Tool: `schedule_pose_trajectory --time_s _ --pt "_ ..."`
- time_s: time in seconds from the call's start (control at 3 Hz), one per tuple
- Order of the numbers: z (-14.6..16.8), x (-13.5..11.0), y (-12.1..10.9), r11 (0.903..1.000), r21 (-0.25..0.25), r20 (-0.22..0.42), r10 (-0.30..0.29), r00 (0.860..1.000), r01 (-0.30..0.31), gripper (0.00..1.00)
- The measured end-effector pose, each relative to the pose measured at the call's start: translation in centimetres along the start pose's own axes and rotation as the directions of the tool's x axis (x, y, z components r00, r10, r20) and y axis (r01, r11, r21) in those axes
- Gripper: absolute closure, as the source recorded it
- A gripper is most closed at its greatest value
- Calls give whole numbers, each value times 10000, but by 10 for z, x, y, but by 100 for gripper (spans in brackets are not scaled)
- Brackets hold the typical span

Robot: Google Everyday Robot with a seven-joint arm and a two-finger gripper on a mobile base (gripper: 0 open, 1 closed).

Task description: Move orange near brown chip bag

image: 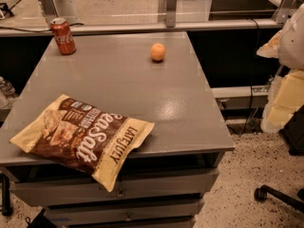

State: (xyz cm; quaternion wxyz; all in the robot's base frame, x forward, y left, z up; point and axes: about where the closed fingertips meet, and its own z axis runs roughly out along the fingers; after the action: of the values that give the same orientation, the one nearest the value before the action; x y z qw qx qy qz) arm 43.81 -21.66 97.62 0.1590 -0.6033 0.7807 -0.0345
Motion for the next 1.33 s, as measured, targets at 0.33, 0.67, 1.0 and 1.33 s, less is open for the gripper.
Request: schedule_pose_trajectory --time_s 0.33,0.67,1.0,1.33 --pt "0 -1 0 10000 40 26 -22 10000 22 0" --pt "12 -10 -10 9994 217 614 -266 9978 253 0" --pt "42 -23 -42 9972 556 1948 -598 9790 499 0" --pt "75 -47 -81 9954 820 3218 -739 9439 499 0"
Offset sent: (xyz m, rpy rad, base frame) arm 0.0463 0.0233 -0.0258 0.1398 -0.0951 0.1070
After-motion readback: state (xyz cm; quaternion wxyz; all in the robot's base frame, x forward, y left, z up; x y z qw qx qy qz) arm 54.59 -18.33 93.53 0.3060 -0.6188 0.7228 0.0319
